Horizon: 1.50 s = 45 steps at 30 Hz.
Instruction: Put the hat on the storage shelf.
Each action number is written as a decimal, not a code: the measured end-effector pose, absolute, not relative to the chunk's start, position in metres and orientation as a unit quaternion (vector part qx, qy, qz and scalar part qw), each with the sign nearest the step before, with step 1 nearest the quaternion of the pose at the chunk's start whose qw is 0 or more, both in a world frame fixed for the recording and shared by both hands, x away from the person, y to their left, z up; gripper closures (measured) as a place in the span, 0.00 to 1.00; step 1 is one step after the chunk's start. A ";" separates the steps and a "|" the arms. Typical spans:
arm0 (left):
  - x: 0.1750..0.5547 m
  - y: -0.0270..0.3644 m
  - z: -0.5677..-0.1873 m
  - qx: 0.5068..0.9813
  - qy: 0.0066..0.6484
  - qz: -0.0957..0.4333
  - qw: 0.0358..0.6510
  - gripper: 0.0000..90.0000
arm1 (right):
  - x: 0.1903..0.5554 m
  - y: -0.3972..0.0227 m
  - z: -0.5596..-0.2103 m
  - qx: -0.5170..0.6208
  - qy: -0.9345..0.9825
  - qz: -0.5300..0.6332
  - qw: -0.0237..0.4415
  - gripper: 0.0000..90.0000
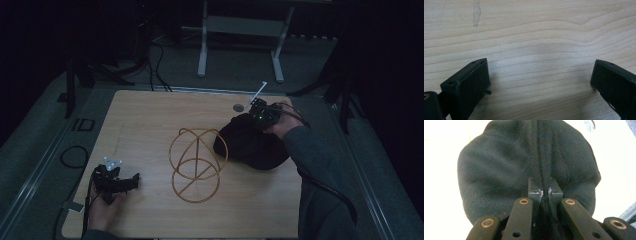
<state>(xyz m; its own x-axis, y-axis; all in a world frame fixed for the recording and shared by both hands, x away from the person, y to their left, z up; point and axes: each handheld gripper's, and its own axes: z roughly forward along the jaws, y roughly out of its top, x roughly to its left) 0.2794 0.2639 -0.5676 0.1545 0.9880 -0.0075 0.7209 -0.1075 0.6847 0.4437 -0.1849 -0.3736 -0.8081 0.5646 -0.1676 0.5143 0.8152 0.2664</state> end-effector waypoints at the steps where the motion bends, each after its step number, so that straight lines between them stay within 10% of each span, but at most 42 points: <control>1: 0.279 0.264 -0.568 0.705 0.606 0.237 0.282 0.02 | 0.443 -0.185 -0.372 0.283 0.945 0.106 0.122 0.95; 45: 0.279 0.264 -0.568 0.705 0.606 0.237 0.282 0.02 | 0.416 -0.190 -0.304 0.243 0.940 0.193 0.145 0.95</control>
